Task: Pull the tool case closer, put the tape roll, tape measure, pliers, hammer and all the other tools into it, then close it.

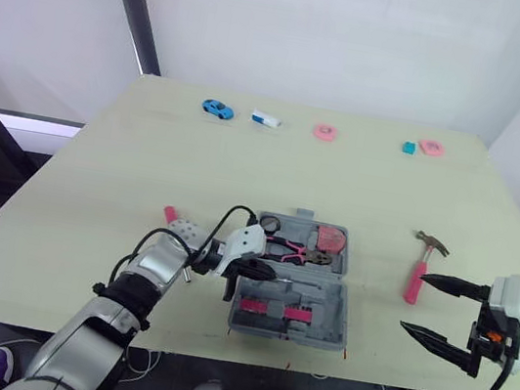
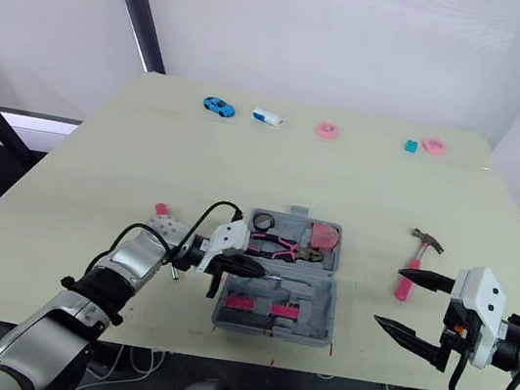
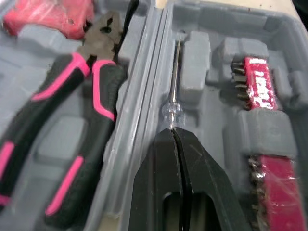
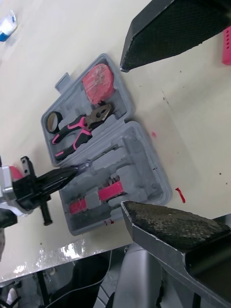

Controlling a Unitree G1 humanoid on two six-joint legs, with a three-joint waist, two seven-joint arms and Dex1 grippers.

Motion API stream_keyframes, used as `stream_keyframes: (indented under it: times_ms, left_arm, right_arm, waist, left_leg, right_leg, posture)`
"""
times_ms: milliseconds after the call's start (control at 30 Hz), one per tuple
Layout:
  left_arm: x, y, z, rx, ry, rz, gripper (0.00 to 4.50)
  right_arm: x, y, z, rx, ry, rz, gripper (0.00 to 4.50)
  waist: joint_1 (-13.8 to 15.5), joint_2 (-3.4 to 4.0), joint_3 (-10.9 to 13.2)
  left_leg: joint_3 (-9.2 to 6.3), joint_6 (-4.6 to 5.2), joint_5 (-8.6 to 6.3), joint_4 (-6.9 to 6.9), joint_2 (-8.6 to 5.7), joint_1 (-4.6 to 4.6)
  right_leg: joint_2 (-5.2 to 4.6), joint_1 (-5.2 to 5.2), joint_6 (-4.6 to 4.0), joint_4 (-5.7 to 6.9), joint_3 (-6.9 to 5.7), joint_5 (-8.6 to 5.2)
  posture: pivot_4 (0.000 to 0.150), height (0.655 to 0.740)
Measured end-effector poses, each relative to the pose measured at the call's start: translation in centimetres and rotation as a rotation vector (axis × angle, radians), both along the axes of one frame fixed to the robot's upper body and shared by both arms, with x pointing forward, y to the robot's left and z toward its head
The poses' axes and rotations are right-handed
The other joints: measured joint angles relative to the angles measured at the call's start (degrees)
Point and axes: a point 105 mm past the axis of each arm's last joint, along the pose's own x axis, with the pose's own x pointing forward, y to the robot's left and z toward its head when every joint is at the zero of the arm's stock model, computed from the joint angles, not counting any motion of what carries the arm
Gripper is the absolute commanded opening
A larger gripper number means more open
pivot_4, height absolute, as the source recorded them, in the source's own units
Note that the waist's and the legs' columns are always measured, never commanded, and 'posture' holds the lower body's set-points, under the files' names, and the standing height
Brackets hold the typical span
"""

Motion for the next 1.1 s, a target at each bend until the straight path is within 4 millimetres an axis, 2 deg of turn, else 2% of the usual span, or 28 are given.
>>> stream_keyframes:
  times_ms: [267,433,500,567,633,700,767,800,833,867,900,967,1000,1033,1067,1100]
  left_arm:
    - [0.1,-0.5,-0.7,-0.001,-0.03,0.007,0.01]
    - [-1.0,0.2,-0.7,-0.138,0.069,0.109,0.01]
    - [-1.4,0.4,-0.2,-0.193,0.092,0.158,0.01]
    - [-1.0,1.0,1.3,-0.275,0.036,0.239,0.01]
    - [-0.2,2.0,4.0,-0.378,-0.055,0.323,0.01]
    - [-0.9,4.1,4.9,-0.484,-0.082,0.454,0.01]
    - [-1.9,5.7,4.2,-0.518,-0.06,0.557,0.01]
    - [-2.9,7.4,3.6,-0.542,-0.045,0.646,0.01]
    - [-3.3,8.0,3.2,-0.545,-0.031,0.679,0.01]
    - [-3.9,9.0,2.8,-0.551,-0.019,0.726,0.52]
    - [-4.6,9.9,2.5,-0.557,-0.012,0.767,0.7]
    - [-6.2,11.4,2.2,-0.57,-0.008,0.825,1.61]
    - [-7.0,12.3,1.8,-0.565,-0.003,0.858,2.12]
    - [-8.4,14.0,1.0,-0.54,0.012,0.921,2.78]
    - [-9.1,14.9,0.5,-0.522,0.02,0.956,3.07]
    - [-9.3,15.2,0.5,-0.518,0.02,0.966,3.59]
  right_arm:
    - [0.1,0.5,-0.2,0.003,0.014,0.018,4.5]
    - [0.2,0.8,-0.5,0.025,0.022,0.018,4.5]
    - [0.3,1.2,-0.7,0.06,0.024,0.012,4.5]
    - [0.7,1.9,-0.8,0.109,0.012,0.004,4.5]
    - [1.3,2.6,-0.9,0.149,-0.006,-0.011,4.5]
    - [3.0,3.6,-0.7,0.234,-0.084,-0.077,4.5]
    - [4.0,4.4,-2.0,0.259,-0.082,-0.121,4.5]
    - [4.7,4.6,-2.7,0.276,-0.093,-0.172,4.5]
    - [4.8,4.3,-3.3,0.267,-0.086,-0.196,4.5]
    - [5.1,3.9,-3.8,0.249,-0.084,-0.223,4.5]
    - [5.2,3.3,-4.2,0.237,-0.086,-0.254,4.5]
    - [4.6,2.3,-4.7,0.226,-0.082,-0.276,4.5]
    - [4.2,1.4,-4.9,0.209,-0.076,-0.291,4.5]
    - [3.4,-0.4,-5.8,0.179,-0.043,-0.33,4.5]
    - [3.1,-1.5,-6.2,0.164,-0.025,-0.363,4.5]
    - [3.0,-1.9,-6.4,0.163,-0.02,-0.374,4.5]
  waist:
    - [0.36,0.54,-0.73]
    - [-0.04,0.57,-0.74]
    - [-0.24,0.52,-0.69]
    - [-0.46,0.48,-0.66]
    - [-0.49,0.51,-0.65]
    - [-1.3,0.36,-0.71]
    - [-1.43,0.45,-0.64]
    - [-1.63,0.45,-0.64]
    - [-1.56,0.51,-0.61]
    - [-1.15,0.52,-0.58]
    - [-0.72,0.52,-0.58]
    - [-0.28,0.51,-0.58]
    - [-0.18,0.52,-0.59]
    - [-0.16,0.49,-0.58]
    - [-0.17,0.46,-0.55]
    - [-0.18,0.46,-0.55]
  left_leg:
    - [0.04,0.0,-0.01,0.07,-0.01,0.1]
    - [0.05,0.0,-0.01,0.07,0.06,0.04]
    - [0.02,0.0,-0.01,0.07,0.1,0.01]
    - [0.03,0.01,-0.01,0.07,0.13,0.01]
    - [0.06,0.0,-0.01,0.07,0.13,0.04]
    - [0.07,-0.01,-0.02,0.03,0.29,0.15]
    - [0.15,-0.01,-0.02,-0.04,0.23,0.1]
    - [0.14,-0.01,-0.02,-0.06,0.29,0.1]
    - [0.17,-0.01,-0.02,-0.11,0.24,0.1]
    - [0.18,-0.01,-0.02,-0.15,0.22,0.06]
    - [0.19,-0.01,-0.02,-0.14,0.22,0.06]
    - [0.22,-0.02,-0.02,-0.14,0.23,0.05]
    - [0.24,-0.02,-0.02,-0.19,0.21,0.06]
    - [0.27,-0.01,-0.02,-0.2,0.21,0.06]
    - [0.27,-0.01,-0.02,-0.2,0.2,0.06]
    - [0.26,-0.01,-0.02,-0.19,0.2,0.08]
  right_leg:
    - [-0.03,0.1,0.05,-0.01,0.03,-0.04]
    - [0.0,0.06,0.03,0.0,0.03,0.0]
    - [0.01,0.04,0.09,0.0,0.0,0.04]
    - [0.02,0.04,0.09,0.0,-0.01,0.04]
    - [0.01,0.04,0.1,0.0,0.0,0.03]
    - [0.06,0.04,0.09,-0.01,0.11,0.06]
    - [0.04,-0.03,0.08,0.0,0.05,0.06]
    - [0.05,-0.05,0.06,-0.02,0.07,0.05]
    - [0.01,-0.07,0.05,0.0,0.06,0.05]
    - [-0.02,-0.1,0.05,-0.02,0.05,0.05]
    - [-0.04,-0.09,0.02,-0.04,0.05,0.03]
    - [-0.13,-0.07,-0.14,-0.08,0.07,-0.07]
    - [-0.18,-0.07,-0.14,-0.12,0.08,-0.08]
    - [-0.21,-0.07,-0.14,-0.15,0.09,-0.08]
    - [-0.2,-0.08,-0.14,-0.16,0.08,-0.09]
    - [-0.2,-0.08,-0.1,-0.15,0.07,-0.11]
  posture:
    - [0.15,0.74]
    - [0.15,0.74]
    - [0.15,0.74]
    - [0.15,0.74]
    - [0.15,0.74]
    - [0.15,0.74]
    - [0.15,0.74]
    - [0.15,0.74]
    - [0.15,0.74]
    - [0.15,0.74]
    - [0.15,0.74]
    - [0.15,0.74]
    - [0.15,0.74]
    - [0.15,0.74]
    - [0.15,0.74]
    - [0.15,0.74]
